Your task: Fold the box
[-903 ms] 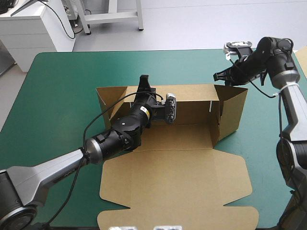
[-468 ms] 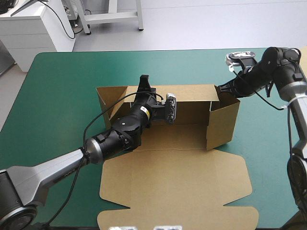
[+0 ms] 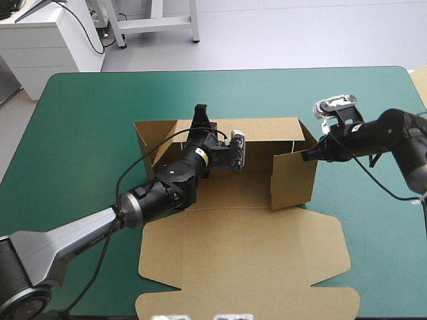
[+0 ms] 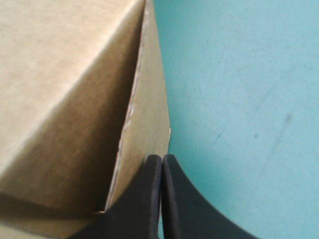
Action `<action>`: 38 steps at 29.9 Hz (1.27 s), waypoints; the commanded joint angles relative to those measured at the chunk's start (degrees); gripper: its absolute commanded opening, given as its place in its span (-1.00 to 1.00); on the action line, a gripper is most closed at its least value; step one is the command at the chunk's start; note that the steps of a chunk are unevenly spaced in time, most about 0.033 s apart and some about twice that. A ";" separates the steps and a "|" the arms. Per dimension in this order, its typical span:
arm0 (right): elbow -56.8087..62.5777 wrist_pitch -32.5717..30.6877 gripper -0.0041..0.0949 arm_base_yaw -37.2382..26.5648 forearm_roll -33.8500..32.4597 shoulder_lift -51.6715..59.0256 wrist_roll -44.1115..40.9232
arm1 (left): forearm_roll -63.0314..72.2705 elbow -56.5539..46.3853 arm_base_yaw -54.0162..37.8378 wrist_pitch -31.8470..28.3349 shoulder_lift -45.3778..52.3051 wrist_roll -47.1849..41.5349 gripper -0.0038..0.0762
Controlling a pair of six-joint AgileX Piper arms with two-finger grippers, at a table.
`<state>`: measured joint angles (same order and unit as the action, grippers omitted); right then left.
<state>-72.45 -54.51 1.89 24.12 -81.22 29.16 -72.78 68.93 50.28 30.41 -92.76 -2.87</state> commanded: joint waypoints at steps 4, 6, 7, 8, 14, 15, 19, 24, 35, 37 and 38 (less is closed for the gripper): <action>14.11 19.00 -0.96 -0.48 10.14 11.06 13.76 | 3.18 0.57 0.04 0.61 1.22 -0.04 -0.92; 17.53 21.84 -0.96 -0.48 13.21 12.62 17.23 | 3.61 0.57 0.04 0.08 1.22 -0.14 -0.92; 19.17 23.45 -0.96 -0.48 14.77 13.29 18.73 | 3.87 0.57 0.04 -0.12 1.22 -0.14 -0.92; 20.49 24.15 -0.96 -0.48 16.52 13.58 20.72 | 4.14 0.57 0.04 -0.38 1.22 -0.14 -0.92; 23.04 22.83 -0.83 -0.48 24.74 13.74 32.31 | 4.45 0.57 0.04 -0.78 1.22 -0.14 -0.92; 22.94 22.52 -0.75 -0.48 24.97 13.74 33.22 | 4.45 0.57 0.04 -0.78 1.22 -0.14 -0.92; 22.94 20.03 -0.20 -0.48 24.49 13.87 34.87 | 4.45 0.57 0.04 -0.78 1.22 -0.14 -0.92; 22.94 16.81 -0.08 -0.48 24.49 13.87 35.70 | 4.45 0.57 0.04 -0.49 1.22 -0.14 -0.92; 22.94 11.04 -0.05 -0.48 24.59 13.87 37.45 | 4.45 0.57 0.04 -0.24 1.22 -0.14 -0.92; 22.94 11.92 0.01 -0.48 25.88 13.75 38.84 | 4.45 0.57 0.04 -0.24 1.22 -0.14 -0.92; 22.94 12.18 0.07 -0.48 26.97 13.46 39.85 | 4.45 0.57 0.04 -0.37 1.22 -0.14 -0.92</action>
<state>-47.93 -43.56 1.45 46.70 -68.97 66.56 -71.89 68.99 50.18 29.80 -92.76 -2.32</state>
